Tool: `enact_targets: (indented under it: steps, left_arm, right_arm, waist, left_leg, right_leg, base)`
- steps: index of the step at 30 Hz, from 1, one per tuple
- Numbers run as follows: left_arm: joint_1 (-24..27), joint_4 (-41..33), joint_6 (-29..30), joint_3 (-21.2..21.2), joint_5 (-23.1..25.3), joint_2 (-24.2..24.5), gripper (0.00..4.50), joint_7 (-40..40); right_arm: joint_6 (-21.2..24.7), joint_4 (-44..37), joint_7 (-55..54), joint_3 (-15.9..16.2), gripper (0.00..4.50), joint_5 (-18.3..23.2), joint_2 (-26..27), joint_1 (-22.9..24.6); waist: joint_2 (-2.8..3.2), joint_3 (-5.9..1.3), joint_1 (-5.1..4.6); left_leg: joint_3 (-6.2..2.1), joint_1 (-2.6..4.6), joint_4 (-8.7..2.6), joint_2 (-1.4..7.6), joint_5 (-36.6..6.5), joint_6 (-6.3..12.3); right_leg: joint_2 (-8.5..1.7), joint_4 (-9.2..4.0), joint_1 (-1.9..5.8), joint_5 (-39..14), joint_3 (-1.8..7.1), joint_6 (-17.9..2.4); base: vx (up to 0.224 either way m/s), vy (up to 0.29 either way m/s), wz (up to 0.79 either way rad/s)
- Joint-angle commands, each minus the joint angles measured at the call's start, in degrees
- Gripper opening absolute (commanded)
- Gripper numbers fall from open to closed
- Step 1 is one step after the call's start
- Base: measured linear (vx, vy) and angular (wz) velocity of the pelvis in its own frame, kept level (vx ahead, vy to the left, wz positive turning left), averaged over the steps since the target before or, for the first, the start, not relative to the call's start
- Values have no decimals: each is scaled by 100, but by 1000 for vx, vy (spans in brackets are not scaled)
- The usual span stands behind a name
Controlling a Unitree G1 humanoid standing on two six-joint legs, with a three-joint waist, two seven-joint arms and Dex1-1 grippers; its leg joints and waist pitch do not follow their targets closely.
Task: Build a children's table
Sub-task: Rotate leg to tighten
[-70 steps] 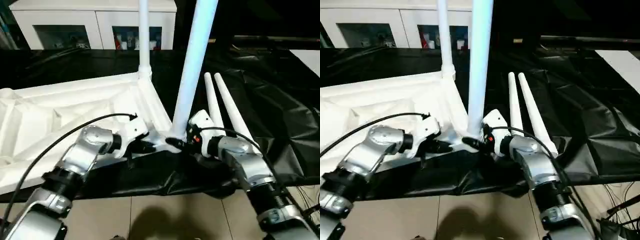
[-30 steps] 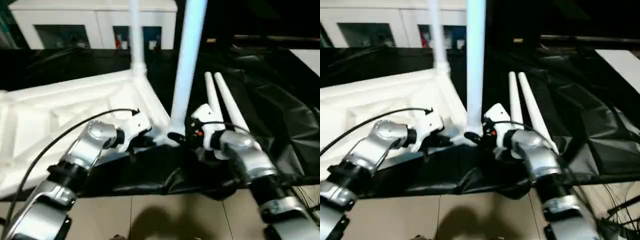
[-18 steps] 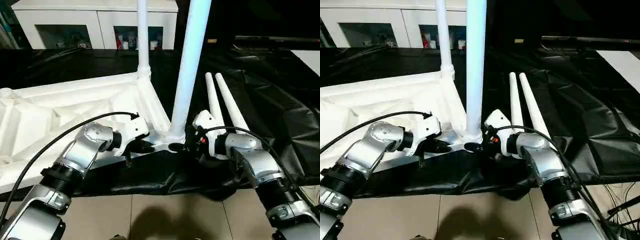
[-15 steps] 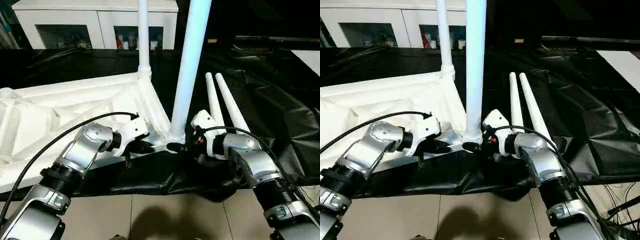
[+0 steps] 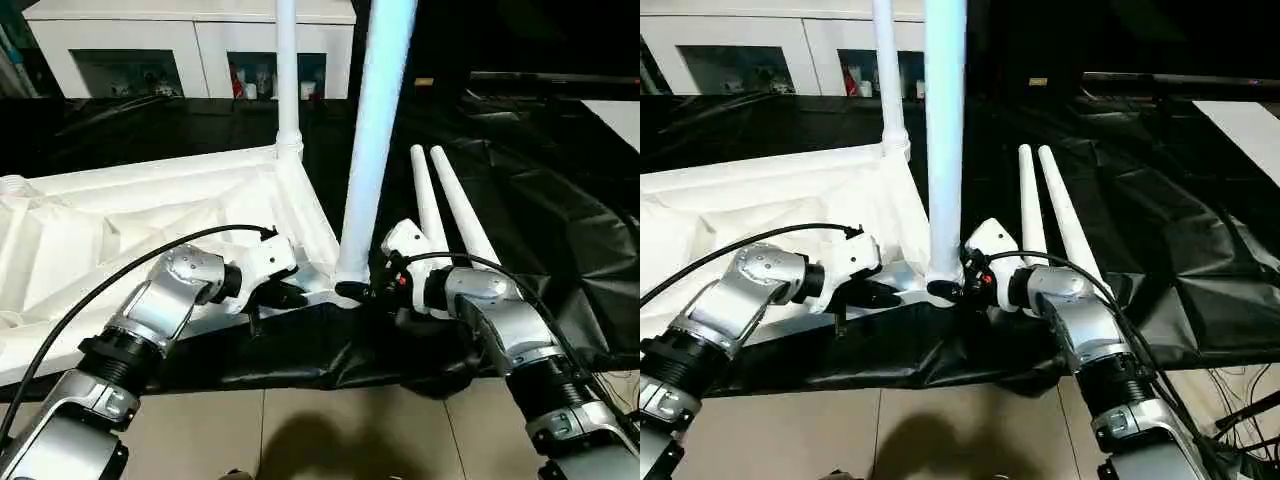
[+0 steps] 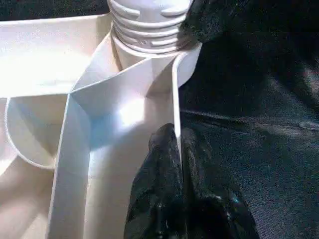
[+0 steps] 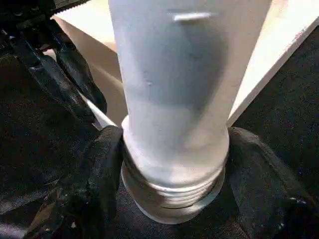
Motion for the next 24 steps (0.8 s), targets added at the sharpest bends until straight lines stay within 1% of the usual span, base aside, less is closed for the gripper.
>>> enact_targets:
  steps: [1,9,12,13,14,15,16,17,18,19,20,21,22,23,24]
  left_arm:
    - [44,-132,1,-152,45,8,0,-123]
    - [62,-148,29,-169,63,8,0,-125]
    - [47,-22,51,-134,114,-125,0,123]
    - [14,88,94,-87,135,-269,0,352]
    - [2,128,108,-75,143,-323,0,428]
    - [-48,264,154,-32,175,-487,0,689]
    - [-80,351,183,-9,195,-591,0,848]
    - [-170,554,282,60,220,-839,0,1212]
    - [-170,554,282,60,220,-839,0,1212]
    - [-262,729,373,121,233,-1043,0,1507]
    - [-262,729,373,121,233,-1043,0,1507]
    - [-324,833,401,138,263,-1153,0,1683]
    - [-324,833,401,138,263,-1153,0,1683]
    - [-476,1082,454,205,297,-1403,0,2077]
    - [-590,1266,446,242,342,-1571,0,2374]
  right_arm:
    - [18,-100,0,-5,277,21,27,-53]
    - [7,-95,-34,20,269,-3,54,18]
    - [-15,70,-451,-46,269,-131,154,83]
    - [14,275,-841,-151,268,-188,284,72]
    - [36,350,-984,-192,268,-201,336,68]
    - [70,476,-1280,-265,268,-218,471,74]
    - [87,551,-1467,-308,268,-228,561,76]
    - [127,701,-1907,-410,268,-242,785,62]
    - [127,701,-1907,-410,267,-242,785,62]
    - [156,850,-2334,-515,267,-251,990,8]
    - [156,850,-2334,-515,267,-251,990,8]
    - [171,960,-2605,-591,267,-247,1115,-43]
    - [171,960,-2605,-591,267,-247,1115,-43]
    - [128,1248,-3263,-758,267,-253,1372,-187]
    - [85,1456,-3652,-857,267,-238,1545,-296]
  waist:
    - [30,-376,1]
    - [32,-385,4]
    - [32,-376,0]
    - [31,-360,-7]
    - [39,-349,-8]
    - [35,-337,-10]
    - [14,-348,-29]
    - [21,-328,-13]
    - [13,-308,-35]
    - [23,-316,-26]
    - [16,-312,-32]
    - [16,-323,-23]
    - [19,-321,-31]
    - [31,-325,-36]
    - [30,-331,-49]
  left_leg:
    - [13,43,-367,101,-645,339]
    - [14,42,-357,97,-581,371]
    - [15,42,-361,99,-593,360]
    - [18,52,-373,101,-741,289]
    - [20,55,-379,99,-815,254]
    - [15,69,-394,96,-1004,179]
    - [27,72,-392,97,-1061,150]
    - [14,95,-407,98,-1183,77]
    - [9,89,-427,91,-1289,28]
    - [0,98,-430,83,-1398,-13]
    - [-1,97,-435,78,-1420,-28]
    - [-16,94,-439,79,-1415,-40]
    - [-15,98,-441,81,-1442,-35]
    - [-14,98,-440,82,-1439,-46]
    - [-8,107,-438,68,-1436,-77]
  right_leg:
    - [-305,-291,356,-68,252,-1508]
    - [-306,-279,363,39,251,-1537]
    - [-306,-283,355,3,252,-1529]
    - [-310,-314,343,-245,253,-1499]
    - [-313,-327,331,-375,255,-1482]
    - [-318,-370,329,-713,252,-1413]
    - [-317,-375,324,-826,262,-1384]
    - [-329,-415,313,-1123,262,-1305]
    - [-320,-438,306,-1356,263,-1219]
    - [-329,-465,305,-1619,262,-1126]
    - [-331,-476,302,-1718,263,-1076]
    - [-334,-482,308,-1803,262,-1007]
    - [-332,-494,291,-1821,267,-978]
    - [-329,-487,278,-1792,272,-985]
    - [-323,-496,268,-1798,269,-988]
  base:
    - [0,0,0]
    - [0,0,0]
    - [0,0,0]
    - [0,0,0]
    - [0,0,0]
    - [0,0,0]
    - [0,0,0]
    - [0,0,0]
    - [0,0,0]
    - [0,0,0]
    - [0,0,0]
    - [0,0,0]
    - [0,0,0]
    - [0,0,0]
    - [0,0,0]
